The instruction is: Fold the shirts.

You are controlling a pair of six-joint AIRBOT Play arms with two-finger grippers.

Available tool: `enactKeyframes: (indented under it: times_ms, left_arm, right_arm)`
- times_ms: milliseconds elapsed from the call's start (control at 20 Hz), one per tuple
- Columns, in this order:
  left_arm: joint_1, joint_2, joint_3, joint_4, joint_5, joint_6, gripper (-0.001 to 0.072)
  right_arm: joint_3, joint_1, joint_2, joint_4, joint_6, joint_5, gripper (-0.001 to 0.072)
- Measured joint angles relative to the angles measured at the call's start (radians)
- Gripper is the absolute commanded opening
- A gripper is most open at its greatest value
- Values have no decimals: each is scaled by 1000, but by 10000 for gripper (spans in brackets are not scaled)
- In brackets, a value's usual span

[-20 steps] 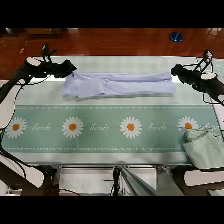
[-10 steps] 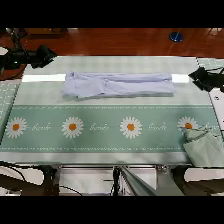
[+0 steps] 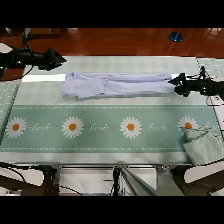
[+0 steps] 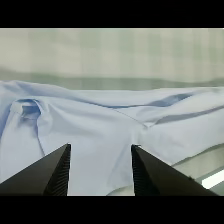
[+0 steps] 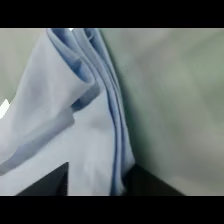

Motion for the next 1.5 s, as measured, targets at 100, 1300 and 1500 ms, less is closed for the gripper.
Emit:
enactKeyframes:
  times_ms: [100, 1300, 1500]
  left_arm:
    - [-2, 0, 0, 0, -18, 0, 457]
    - [-732, -122, 5, -290, 171, -235, 32]
    - [-781, -192, 5, -342, 230, -249, 31]
  right_arm:
    - [14, 32, -15, -2, 3, -15, 23]
    - [274, 21, 549, -308, 64, 461, 23]
    - [274, 21, 586, -301, 66, 491, 23]
